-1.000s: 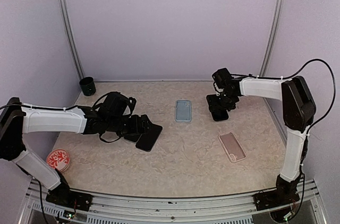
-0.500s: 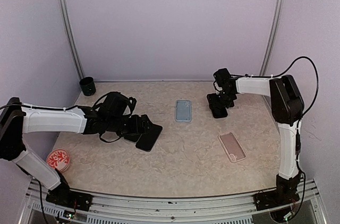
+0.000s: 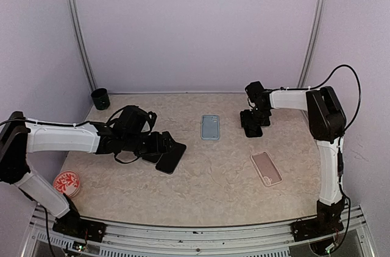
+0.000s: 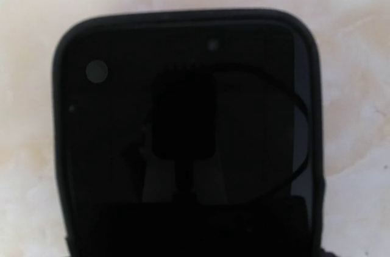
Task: Put the phone into the phone case
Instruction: Place the phone with the phone case at the corner of the board, then move the phone case to the center of the board.
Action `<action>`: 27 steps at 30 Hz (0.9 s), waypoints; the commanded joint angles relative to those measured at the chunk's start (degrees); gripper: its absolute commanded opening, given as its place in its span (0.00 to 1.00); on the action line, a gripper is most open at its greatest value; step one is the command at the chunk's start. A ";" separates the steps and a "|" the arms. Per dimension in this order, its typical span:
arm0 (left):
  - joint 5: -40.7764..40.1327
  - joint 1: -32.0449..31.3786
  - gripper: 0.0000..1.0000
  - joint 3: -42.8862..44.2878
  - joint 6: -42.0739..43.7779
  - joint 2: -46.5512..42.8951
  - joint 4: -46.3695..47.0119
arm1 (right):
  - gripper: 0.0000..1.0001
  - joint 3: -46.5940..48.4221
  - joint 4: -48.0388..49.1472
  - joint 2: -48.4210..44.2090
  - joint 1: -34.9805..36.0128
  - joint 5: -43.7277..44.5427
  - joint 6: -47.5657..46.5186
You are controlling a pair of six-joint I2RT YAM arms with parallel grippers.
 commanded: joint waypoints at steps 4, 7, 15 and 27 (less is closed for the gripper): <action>0.94 0.40 0.99 -0.12 -0.41 1.01 1.43 | 0.86 0.45 0.35 0.02 -0.47 0.83 1.75; 0.92 0.44 0.99 -0.10 -0.41 0.99 1.34 | 0.92 0.36 0.09 -1.10 -0.47 0.81 1.63; 0.95 0.44 0.99 0.31 -0.33 1.27 1.16 | 0.99 -1.52 -0.88 -7.79 -0.47 -0.06 -0.04; 1.93 0.29 0.99 1.27 -0.35 2.84 1.65 | 0.96 -21.27 1.11 -26.65 -0.38 -5.84 0.58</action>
